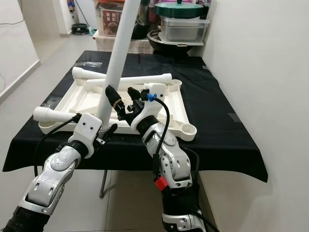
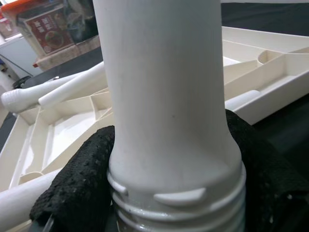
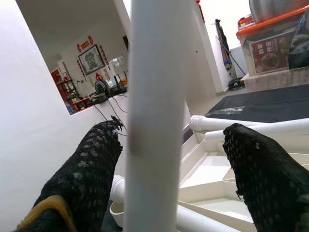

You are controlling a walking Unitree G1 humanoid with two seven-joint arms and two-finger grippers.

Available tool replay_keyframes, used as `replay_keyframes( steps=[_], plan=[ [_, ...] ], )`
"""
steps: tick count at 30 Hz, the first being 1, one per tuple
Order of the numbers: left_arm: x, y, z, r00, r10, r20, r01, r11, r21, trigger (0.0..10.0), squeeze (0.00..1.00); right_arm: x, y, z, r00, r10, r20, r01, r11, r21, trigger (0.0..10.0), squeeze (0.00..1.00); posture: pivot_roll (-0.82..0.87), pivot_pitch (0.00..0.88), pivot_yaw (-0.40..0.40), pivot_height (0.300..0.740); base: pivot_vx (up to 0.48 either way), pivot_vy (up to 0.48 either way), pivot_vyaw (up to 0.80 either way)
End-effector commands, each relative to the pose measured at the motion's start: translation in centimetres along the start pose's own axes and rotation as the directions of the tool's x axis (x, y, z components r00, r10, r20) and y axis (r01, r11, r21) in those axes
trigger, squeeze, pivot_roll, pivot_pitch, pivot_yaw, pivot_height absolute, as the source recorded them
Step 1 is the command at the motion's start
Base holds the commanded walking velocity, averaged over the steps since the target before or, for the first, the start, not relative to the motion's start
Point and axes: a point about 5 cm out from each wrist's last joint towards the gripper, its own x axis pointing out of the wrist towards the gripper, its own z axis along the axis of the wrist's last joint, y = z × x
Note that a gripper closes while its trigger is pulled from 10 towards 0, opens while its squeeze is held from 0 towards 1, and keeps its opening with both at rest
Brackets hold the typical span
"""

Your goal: Building children table

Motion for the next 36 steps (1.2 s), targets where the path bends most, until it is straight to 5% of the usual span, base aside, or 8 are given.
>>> replay_keyframes(
  steps=[1, 8, 17, 36],
  plan=[
    [0.2, 0.1, 0.2, 1.0, -0.012, 0.015, 0.011, 1.0, 0.029, 10.0, 0.0, 0.5, 0.9, 0.6, 0.999, 0.039, 0.028, -0.04, 0.999, 0.025, 10.0, 0.0, 0.01, 0.002, -0.028, 0.74, 0.0, 0.0, 0.0],
    [0.1, -0.3, 0.1, 0.998, -0.054, 0.017, 0.053, 0.997, 0.048, 10.0, 0.0, 0.6, 1.1, 0.7, 0.998, 0.045, 0.032, -0.045, 0.999, 0.019, 10.0, 0.0, 0.01, 0.0, -0.029, 0.74, 0.0, 0.0, 0.0],
    [-0.2, -2.6, 0.2, 0.983, -0.18, 0.034, 0.173, 0.972, 0.157, 10.0, 0.0, 0.7, 1.4, -0.3, 0.999, 0.05, -0.001, -0.05, 0.999, 0.016, 10.0, 0.0, 0.02, 0.0, -0.033, 0.74, 0.0, 0.0, 0.0],
    [-0.8, -4.3, 0.0, 0.967, -0.251, 0.053, 0.231, 0.942, 0.243, 10.0, 0.0, 0.6, 0.8, -0.7, 1.0, 0.019, -0.013, -0.018, 1.0, 0.018, 10.0, 0.0, 0.01, 0.0, -0.028, 0.74, 0.0, 0.0, 0.0]
  ],
)
